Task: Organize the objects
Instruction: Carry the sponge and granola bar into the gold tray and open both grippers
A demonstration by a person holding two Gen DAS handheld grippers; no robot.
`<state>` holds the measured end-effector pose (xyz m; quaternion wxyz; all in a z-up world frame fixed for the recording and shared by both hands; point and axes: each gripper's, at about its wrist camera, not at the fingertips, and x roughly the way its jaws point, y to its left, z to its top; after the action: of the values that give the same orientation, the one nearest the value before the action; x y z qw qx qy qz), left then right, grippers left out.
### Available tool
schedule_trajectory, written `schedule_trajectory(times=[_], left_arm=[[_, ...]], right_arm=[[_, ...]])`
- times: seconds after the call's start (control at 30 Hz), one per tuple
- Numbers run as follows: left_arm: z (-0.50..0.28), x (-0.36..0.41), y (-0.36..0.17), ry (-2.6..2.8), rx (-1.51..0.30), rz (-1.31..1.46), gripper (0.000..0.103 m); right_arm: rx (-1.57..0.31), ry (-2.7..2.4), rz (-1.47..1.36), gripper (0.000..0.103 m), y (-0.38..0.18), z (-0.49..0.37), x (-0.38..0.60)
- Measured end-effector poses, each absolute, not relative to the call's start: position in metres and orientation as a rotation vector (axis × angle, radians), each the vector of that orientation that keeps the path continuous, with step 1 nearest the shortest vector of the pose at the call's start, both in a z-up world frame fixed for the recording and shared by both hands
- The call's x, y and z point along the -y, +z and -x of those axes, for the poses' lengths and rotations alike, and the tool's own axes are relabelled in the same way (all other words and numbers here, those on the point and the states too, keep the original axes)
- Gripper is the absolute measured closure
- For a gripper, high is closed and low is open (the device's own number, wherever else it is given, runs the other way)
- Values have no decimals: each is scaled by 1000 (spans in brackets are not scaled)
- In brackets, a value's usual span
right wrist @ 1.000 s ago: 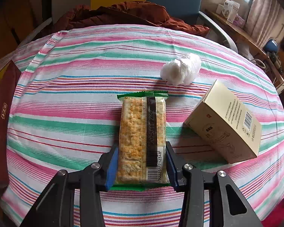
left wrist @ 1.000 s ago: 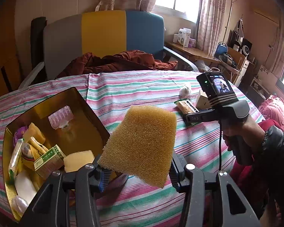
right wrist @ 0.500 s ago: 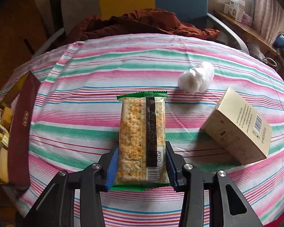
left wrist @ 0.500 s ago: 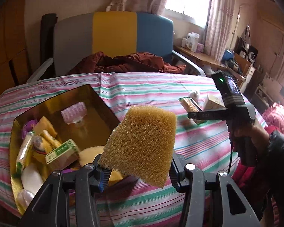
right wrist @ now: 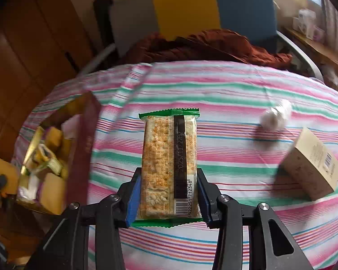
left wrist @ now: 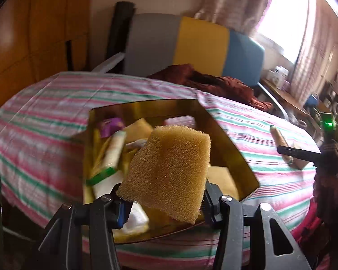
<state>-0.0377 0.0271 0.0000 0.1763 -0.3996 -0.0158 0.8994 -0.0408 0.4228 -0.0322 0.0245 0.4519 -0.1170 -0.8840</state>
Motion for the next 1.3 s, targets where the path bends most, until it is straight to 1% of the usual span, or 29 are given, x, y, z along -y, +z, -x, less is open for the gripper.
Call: schedule_trajectory(times=[0.07,0.2,0.4,0.5,0.57,0.6,0.63,0.8,0.93,1.03,1.1,1.13,1.27,1.3], left_arm=[[39,-17,-4,2547,76,1144,52],[38,-14,-8,2537,98,1144,52],[44,-23,-13,2487,110,1151,52],[48,-32,-11,2457,119,1135,52],[53,-37,-9,2439,138,1122,52],[55,-39,-8,2438,141,1117,52],[59,-41,-7,2442,138,1112,52],[82,-51,-10,2431,156,1136,52],[94,-57,-10,2418,193,1144,52],[94,-62,-7,2421,165,1137,52],[92,-63,-7,2420,152,1147,52],[91,-63,-8,2418,149,1153,52],[82,-48,-10,2414,177,1182,51],[79,-43,-12,2407,174,1192,50]], right_arm=[[340,-2704,-1348,58,-24,42,-400],[222,-2629,-1269,58,-8,56,-346],[45,-2495,-1244,58,-2,86,-272],[4,-2426,-1255,58,-3,104,-242],[-29,-2404,-1260,57,-5,115,-225],[-42,-2402,-1268,53,-8,119,-222],[-43,-2406,-1281,48,-11,124,-218],[24,-2453,-1313,47,-21,123,-227],[13,-2481,-1323,47,-26,105,-235],[10,-2497,-1327,45,-30,90,-242],[44,-2509,-1317,44,-32,81,-249],[69,-2514,-1308,41,-31,78,-252],[147,-2548,-1287,37,-29,68,-262],[167,-2549,-1281,34,-28,66,-264]])
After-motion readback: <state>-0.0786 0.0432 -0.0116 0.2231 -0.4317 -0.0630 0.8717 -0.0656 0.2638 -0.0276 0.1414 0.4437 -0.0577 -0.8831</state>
